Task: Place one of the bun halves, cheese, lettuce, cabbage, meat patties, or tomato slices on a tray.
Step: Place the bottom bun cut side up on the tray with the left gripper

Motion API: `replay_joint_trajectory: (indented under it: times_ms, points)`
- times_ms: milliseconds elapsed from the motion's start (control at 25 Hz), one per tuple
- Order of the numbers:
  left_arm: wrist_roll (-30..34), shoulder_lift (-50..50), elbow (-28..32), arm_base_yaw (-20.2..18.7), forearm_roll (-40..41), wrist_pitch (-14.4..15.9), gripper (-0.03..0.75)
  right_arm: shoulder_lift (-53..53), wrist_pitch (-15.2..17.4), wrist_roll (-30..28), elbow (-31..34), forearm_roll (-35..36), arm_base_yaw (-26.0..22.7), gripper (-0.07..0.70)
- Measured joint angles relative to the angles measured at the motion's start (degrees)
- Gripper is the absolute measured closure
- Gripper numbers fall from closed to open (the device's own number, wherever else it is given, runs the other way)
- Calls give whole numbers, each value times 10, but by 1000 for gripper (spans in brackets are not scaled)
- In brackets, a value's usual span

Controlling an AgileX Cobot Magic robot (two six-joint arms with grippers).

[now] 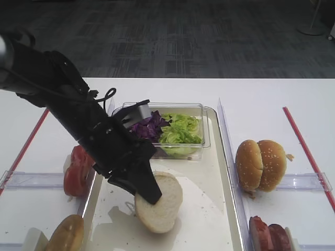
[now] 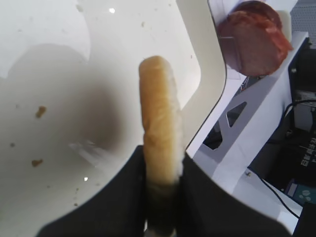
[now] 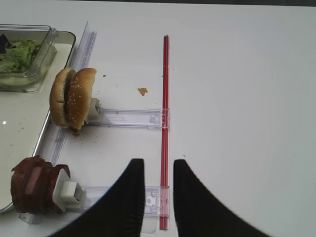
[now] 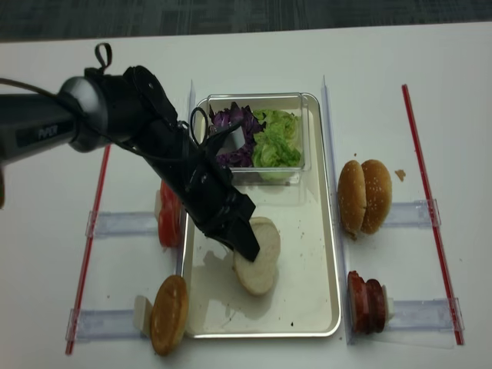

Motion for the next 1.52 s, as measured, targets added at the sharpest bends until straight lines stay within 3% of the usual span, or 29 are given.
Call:
replay_joint_trajectory:
  times_ms: [1240, 1520]
  points:
    - [35, 38, -2, 0, -18, -5, 631, 0, 0, -2, 0, 0, 0, 438]
    - [34, 38, -2, 0, -18, -15, 566, 0, 0, -2, 0, 0, 0, 438]
